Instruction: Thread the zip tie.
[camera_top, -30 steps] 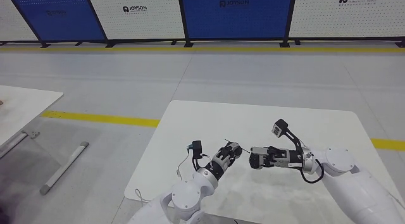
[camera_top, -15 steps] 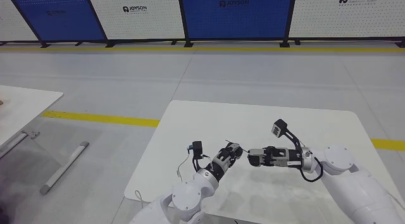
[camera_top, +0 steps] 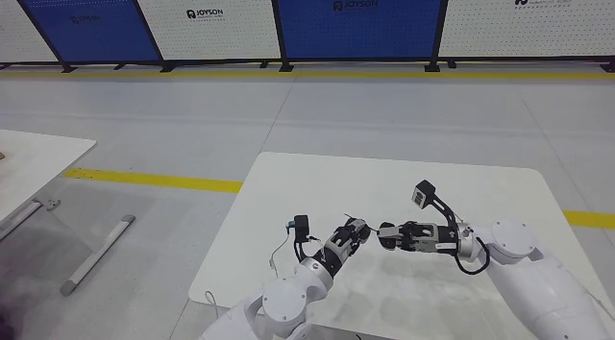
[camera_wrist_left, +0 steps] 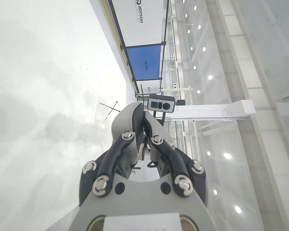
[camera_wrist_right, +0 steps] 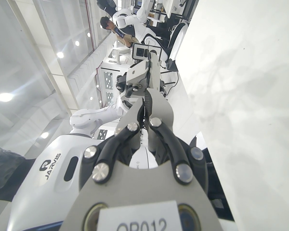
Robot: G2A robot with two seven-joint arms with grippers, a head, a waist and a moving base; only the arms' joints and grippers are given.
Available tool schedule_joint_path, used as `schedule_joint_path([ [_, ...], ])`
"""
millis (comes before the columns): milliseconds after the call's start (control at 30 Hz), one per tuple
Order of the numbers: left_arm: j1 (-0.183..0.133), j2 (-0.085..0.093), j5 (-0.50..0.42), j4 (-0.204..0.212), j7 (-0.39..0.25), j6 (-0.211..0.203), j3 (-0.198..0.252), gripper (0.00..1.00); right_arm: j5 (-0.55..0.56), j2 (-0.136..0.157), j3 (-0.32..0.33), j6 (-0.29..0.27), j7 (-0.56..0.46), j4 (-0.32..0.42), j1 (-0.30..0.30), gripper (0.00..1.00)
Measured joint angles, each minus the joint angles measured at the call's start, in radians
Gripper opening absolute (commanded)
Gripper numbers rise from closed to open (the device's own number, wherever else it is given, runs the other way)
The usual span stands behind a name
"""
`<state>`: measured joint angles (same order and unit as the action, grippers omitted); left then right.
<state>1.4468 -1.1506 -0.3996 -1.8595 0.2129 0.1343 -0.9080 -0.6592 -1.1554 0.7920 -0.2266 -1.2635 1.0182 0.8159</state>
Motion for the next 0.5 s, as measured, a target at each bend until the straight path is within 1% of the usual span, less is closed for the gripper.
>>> schedule_joint_path([
  [33,0.001,-0.001,0.003,0.0,-0.003,-0.001,0.0,0.19,0.001,-0.001,0.002,0.001,0.0,-0.001,0.0,0.0],
  [67,0.001,-0.001,0.008,0.0,-0.013,0.001,0.001,1.0,0.003,-0.001,0.004,0.003,-0.002,-0.002,0.0,0.0],
  [133,0.0,-0.001,0.018,-0.001,-0.034,0.011,0.002,1.0,0.008,-0.002,0.008,0.005,-0.005,-0.001,-0.001,0.0],
  [267,0.0,0.0,0.018,-0.001,-0.034,0.012,0.002,1.0,0.009,-0.002,0.021,0.004,-0.008,0.005,0.0,0.0],
  [500,0.001,-0.001,0.016,0.0,-0.037,0.008,0.002,1.0,0.007,-0.002,0.022,0.002,-0.007,0.005,0.001,0.0],
])
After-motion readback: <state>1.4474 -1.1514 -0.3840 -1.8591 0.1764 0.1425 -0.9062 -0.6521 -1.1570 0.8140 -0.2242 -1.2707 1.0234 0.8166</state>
